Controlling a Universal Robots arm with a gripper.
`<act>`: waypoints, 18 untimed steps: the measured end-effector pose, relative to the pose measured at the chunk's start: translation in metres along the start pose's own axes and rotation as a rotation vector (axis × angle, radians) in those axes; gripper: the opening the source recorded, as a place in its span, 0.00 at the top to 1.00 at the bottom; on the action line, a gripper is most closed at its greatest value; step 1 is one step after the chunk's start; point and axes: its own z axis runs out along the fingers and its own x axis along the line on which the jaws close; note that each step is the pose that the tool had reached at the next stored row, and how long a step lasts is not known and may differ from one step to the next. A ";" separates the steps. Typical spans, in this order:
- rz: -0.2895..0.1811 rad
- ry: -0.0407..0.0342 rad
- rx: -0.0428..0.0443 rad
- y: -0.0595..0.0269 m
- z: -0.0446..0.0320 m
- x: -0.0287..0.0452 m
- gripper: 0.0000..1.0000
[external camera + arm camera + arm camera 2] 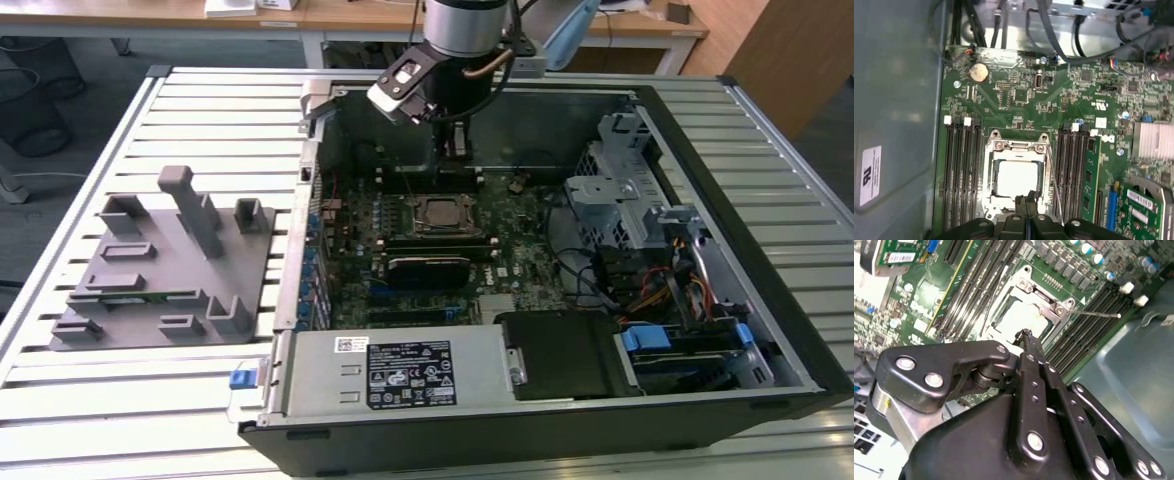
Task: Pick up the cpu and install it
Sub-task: 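Install the first cpu locking lever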
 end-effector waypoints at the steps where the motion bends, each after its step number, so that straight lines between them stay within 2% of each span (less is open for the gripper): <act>1: -0.017 -0.0019 -0.0009 0.0000 -0.0001 0.0000 0.89; 3: -0.053 -0.0059 -0.0031 0.0000 0.0001 0.0000 0.89; 4: -0.078 -0.0104 -0.0042 -0.0001 0.0001 0.0000 0.89; 6: -0.092 -0.0147 -0.0053 -0.0008 0.0001 0.0000 0.89; 10: -0.125 -0.0164 -0.0148 -0.0015 0.0003 0.0001 0.89; 14: -0.159 -0.0178 -0.0343 -0.0017 -0.0001 -0.0001 0.89; 18: -0.159 -0.0181 -0.0372 -0.0022 -0.0096 -0.0008 0.89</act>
